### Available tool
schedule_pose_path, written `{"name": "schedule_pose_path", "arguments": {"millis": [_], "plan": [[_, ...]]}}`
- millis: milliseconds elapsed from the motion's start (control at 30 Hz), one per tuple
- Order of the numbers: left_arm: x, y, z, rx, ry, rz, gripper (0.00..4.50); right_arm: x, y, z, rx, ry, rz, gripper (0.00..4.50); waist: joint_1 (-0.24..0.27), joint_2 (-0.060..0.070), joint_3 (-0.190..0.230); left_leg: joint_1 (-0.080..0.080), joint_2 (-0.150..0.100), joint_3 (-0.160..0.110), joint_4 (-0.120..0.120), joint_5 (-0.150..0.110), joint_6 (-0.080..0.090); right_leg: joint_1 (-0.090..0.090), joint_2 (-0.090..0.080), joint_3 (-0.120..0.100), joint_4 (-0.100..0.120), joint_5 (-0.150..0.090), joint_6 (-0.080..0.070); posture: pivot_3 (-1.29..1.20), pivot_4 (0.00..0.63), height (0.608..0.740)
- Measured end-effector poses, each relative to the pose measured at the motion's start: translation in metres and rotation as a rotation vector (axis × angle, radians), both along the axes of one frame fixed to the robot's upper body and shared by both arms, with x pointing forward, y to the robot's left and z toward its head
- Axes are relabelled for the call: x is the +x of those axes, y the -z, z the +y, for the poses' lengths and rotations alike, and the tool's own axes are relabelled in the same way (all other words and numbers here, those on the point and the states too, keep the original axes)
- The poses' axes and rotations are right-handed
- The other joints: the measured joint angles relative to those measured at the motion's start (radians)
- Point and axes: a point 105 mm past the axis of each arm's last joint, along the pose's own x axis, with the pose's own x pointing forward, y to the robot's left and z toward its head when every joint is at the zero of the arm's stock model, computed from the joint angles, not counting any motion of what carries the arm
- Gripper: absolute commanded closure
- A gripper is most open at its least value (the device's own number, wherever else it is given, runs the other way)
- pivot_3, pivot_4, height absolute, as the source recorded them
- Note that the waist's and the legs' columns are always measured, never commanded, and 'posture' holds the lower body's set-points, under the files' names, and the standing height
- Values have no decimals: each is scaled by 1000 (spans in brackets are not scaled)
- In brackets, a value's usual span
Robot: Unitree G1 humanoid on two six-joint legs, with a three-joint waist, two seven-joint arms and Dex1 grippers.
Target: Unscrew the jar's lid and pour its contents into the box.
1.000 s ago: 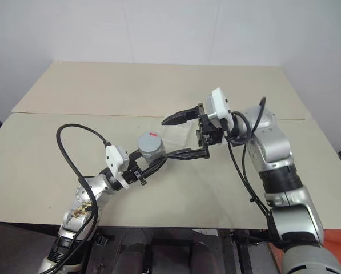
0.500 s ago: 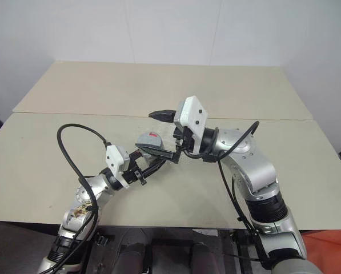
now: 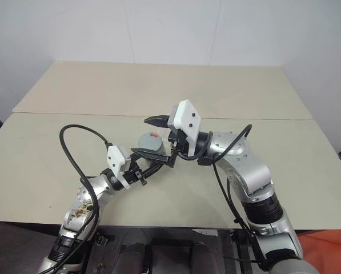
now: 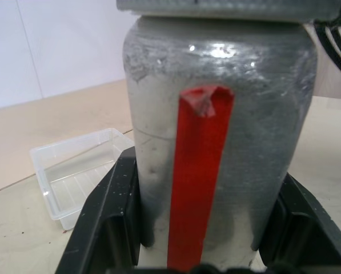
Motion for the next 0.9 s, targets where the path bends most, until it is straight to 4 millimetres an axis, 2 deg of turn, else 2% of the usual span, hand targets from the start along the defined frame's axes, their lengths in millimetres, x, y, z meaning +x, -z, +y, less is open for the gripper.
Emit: {"name": "schedule_pose_path", "arguments": {"millis": [433,900], "plan": [[0,1,1,5,-4,2,2327,2,8,-13,-15,37,25,66,0,0,0,0,0,0,0,0,0,0,0,0,0,0,0,0,150,740],[1,4,3,7,-2,14,2327,4,11,-48,-39,108,43,66,0,0,0,0,0,0,0,0,0,0,0,0,0,0,0,0,150,740]]}}
